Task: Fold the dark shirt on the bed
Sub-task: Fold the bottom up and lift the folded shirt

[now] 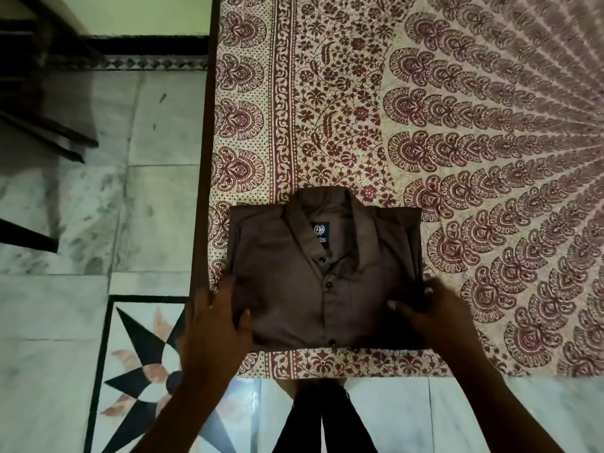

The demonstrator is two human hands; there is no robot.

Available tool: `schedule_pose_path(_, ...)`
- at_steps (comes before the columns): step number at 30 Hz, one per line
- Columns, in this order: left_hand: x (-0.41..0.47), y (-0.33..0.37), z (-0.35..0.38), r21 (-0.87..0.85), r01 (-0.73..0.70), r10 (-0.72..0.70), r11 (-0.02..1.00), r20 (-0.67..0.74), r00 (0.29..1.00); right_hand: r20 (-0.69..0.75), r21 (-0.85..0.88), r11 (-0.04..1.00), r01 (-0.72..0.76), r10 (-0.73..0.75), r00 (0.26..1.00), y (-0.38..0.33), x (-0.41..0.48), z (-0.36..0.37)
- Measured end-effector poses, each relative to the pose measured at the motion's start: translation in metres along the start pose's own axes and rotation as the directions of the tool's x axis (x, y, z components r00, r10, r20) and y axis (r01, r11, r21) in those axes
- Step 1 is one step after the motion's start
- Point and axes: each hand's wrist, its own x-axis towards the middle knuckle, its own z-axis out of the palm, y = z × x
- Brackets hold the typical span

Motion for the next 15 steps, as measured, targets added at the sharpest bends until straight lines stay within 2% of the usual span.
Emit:
schedule_pose_path(2, 0.016, 0.016, -0.006, -0.173, -0.027, 0.004, 0.985, -0.128, 0.992, -0.275, 0.011, 0.99, 0.139, -0.131, 0.953, -0.011, 0.005, -0.003)
schedule_pose_path(4, 0.041, 0.028, -0.01, -0.327, -0.07, 0.009, 0.943, -0.184, 0.983, -0.414, 0.048, 0.964, 0.263, -0.22, 0.883, -0.023, 0.02, -0.006)
schedule_pose_path(6, 0.068, 0.039, -0.015, -0.372, -0.1, 0.028, 0.923, -0.193, 0.981, -0.418, 0.111, 0.941, 0.318, -0.246, 0.874, -0.041, 0.041, -0.009)
schedule_pose_path(8, 0.09, 0.048, -0.019, -0.369, -0.097, 0.034, 0.924, -0.173, 0.984, -0.346, 0.203, 0.925, 0.32, -0.238, 0.907, -0.059, 0.062, -0.01)
schedule_pose_path(11, 0.107, 0.058, -0.023, -0.308, 0.026, -0.067, 0.951, -0.124, 0.99, -0.242, 0.267, 0.941, 0.209, -0.145, 0.959, -0.07, 0.079, -0.005)
schedule_pose_path(15, 0.11, 0.064, -0.022, -0.342, 0.122, -0.175, 0.932, -0.13, 0.976, -0.333, 0.305, 0.936, 0.177, -0.069, 0.94, -0.067, 0.08, -0.002)
